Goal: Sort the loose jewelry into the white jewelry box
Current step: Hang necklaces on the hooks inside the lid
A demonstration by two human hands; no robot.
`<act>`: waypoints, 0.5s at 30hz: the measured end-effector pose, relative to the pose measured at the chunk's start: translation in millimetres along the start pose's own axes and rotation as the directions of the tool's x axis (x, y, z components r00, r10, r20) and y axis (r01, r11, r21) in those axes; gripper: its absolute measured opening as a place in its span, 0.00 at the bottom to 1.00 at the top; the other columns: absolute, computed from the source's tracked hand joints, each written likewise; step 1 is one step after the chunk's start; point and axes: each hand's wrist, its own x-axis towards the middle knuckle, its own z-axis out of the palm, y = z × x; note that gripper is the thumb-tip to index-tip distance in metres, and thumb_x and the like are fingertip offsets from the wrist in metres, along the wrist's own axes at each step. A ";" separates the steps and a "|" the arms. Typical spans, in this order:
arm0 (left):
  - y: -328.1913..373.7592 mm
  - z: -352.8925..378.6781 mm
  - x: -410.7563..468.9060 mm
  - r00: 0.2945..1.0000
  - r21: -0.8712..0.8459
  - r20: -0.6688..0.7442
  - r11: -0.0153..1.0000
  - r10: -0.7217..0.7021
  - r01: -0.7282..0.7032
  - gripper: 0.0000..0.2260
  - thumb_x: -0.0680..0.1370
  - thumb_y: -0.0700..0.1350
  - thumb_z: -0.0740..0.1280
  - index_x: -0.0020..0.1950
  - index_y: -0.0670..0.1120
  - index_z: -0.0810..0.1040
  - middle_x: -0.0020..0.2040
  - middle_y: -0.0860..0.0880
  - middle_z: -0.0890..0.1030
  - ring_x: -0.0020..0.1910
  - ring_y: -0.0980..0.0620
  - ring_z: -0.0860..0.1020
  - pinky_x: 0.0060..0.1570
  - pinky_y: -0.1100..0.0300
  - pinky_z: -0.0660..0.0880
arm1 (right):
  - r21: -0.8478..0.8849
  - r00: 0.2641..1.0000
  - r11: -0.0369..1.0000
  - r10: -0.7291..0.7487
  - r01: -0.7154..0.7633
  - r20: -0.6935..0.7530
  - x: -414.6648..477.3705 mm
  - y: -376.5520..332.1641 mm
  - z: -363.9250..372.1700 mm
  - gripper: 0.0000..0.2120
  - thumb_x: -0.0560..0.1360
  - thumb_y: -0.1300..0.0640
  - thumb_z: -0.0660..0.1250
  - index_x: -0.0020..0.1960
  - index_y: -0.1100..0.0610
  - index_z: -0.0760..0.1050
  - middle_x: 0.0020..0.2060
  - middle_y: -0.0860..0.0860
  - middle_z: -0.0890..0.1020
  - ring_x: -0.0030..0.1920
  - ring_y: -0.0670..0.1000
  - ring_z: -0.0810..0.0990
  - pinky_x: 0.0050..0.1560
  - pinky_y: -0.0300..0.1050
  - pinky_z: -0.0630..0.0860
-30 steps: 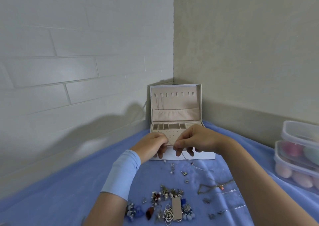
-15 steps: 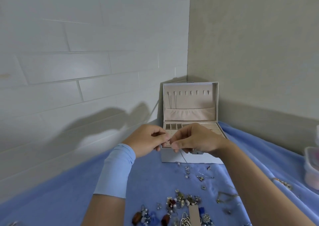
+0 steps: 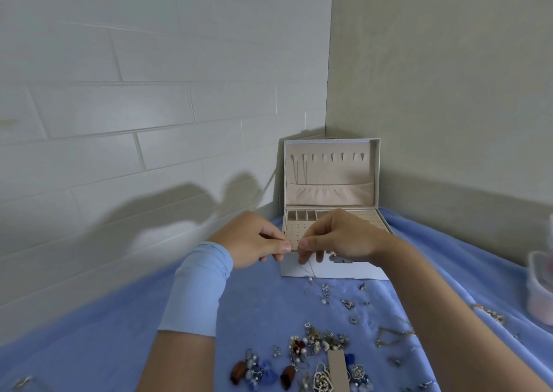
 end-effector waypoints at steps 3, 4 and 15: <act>-3.1 1.3 1.8 0.999 -0.064 -0.042 0.998 -0.001 -0.001 0.07 0.79 0.45 0.67 0.43 0.51 0.83 0.35 0.57 0.82 0.32 0.57 0.75 0.37 0.65 0.73 | 0.073 0.998 0.997 -0.024 0.020 0.055 -0.4 -1.3 3.0 0.15 0.83 0.54 0.63 0.39 0.58 0.78 0.41 0.54 0.87 0.41 0.50 0.80 0.52 0.54 0.75; -4.9 1.3 2.6 0.998 -0.075 -0.069 0.997 -0.010 0.005 0.07 0.79 0.45 0.67 0.43 0.50 0.83 0.35 0.57 0.82 0.32 0.56 0.75 0.39 0.62 0.74 | 0.144 0.997 0.989 -0.039 0.030 0.059 0.1 -0.2 3.3 0.17 0.83 0.54 0.61 0.37 0.57 0.75 0.40 0.57 0.86 0.42 0.53 0.80 0.53 0.56 0.74; -70.4 11.9 13.3 0.926 0.090 -0.180 0.931 -0.333 0.353 0.10 0.79 0.45 0.64 0.43 0.45 0.83 0.43 0.51 0.84 0.39 0.50 0.79 0.48 0.58 0.75 | 0.457 0.993 0.883 -0.116 0.107 -0.008 1.1 13.3 2.5 0.16 0.71 0.46 0.68 0.32 0.57 0.75 0.30 0.58 0.78 0.40 0.59 0.77 0.52 0.57 0.66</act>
